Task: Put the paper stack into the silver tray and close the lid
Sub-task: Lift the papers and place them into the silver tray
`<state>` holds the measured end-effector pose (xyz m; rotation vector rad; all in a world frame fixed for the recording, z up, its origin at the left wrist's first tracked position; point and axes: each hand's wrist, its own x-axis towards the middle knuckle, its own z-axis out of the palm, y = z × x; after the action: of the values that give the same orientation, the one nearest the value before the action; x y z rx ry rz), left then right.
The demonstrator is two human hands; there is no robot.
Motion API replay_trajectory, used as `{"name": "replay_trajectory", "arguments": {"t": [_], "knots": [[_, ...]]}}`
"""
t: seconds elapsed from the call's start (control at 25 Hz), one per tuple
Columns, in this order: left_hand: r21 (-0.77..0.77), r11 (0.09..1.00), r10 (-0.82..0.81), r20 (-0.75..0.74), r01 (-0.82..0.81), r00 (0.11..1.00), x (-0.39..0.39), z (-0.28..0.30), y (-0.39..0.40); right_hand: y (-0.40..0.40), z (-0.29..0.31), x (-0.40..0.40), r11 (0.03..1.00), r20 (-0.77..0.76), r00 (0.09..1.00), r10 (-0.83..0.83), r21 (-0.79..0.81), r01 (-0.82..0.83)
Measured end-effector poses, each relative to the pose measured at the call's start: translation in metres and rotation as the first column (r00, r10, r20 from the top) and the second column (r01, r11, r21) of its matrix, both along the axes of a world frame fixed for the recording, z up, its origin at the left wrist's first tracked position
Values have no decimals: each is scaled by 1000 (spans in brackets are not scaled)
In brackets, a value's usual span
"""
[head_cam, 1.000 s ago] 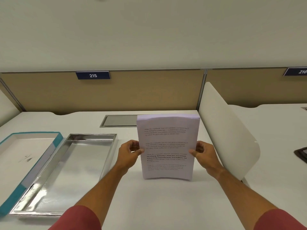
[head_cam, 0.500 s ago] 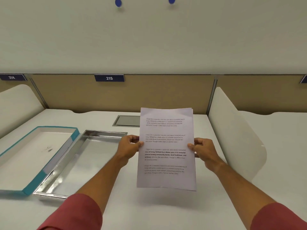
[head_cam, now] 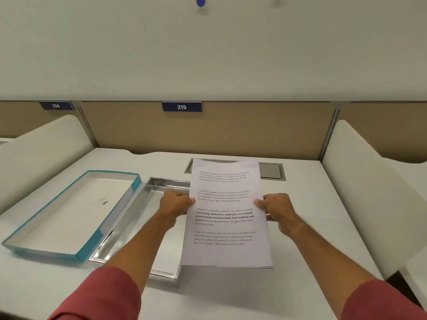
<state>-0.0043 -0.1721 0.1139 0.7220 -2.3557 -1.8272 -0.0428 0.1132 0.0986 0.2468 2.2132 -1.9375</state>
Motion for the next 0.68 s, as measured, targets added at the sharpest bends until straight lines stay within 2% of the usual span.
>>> {"name": "replay_trajectory", "arguments": {"t": [0.24, 0.36, 0.68], "knots": [[-16, 1000, -15, 56, 16, 998, -18, -11, -109, -114, -11, 2, 997, 53, 996, -71, 27, 70], [-46, 999, -24, 106, 29, 994, -26, -18, -154, -164, -18, 2, 989, 130, 982, -135, 74, 126], [-88, 990, -83, 251, 108, 965, -45, -51, -216, -244, -47, 1, 960, 233, 942, -243, 194, 200]]}}
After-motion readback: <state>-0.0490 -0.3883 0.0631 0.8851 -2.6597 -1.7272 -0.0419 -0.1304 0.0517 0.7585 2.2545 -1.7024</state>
